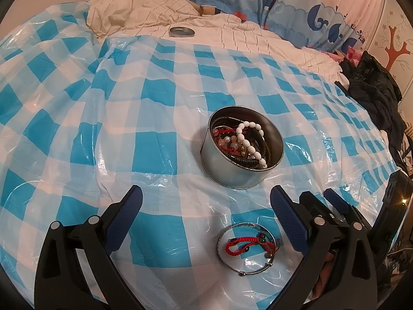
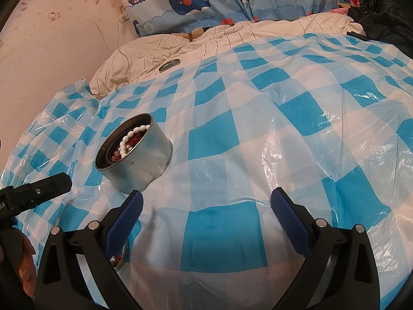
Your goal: Organize jewelry
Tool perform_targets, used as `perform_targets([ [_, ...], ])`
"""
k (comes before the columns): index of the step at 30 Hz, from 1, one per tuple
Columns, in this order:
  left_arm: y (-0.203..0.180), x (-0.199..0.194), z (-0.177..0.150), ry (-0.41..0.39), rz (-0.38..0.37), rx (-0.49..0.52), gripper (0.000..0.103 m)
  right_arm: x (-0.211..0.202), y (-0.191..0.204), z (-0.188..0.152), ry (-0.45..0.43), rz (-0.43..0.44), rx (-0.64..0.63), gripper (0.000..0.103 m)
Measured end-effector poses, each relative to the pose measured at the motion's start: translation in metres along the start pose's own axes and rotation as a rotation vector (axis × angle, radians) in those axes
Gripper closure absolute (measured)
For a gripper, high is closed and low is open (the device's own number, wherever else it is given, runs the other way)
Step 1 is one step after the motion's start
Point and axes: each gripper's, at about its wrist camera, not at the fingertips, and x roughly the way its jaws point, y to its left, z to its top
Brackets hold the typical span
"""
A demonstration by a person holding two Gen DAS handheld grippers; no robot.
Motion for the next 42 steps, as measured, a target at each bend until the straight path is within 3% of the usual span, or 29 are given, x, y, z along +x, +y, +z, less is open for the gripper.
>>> perform_targets([
  [42, -0.014, 0.009, -0.002, 0.013, 0.009, 0.013, 0.008, 0.000, -0.001, 0.000, 0.001, 0.002, 0.001, 0.008],
])
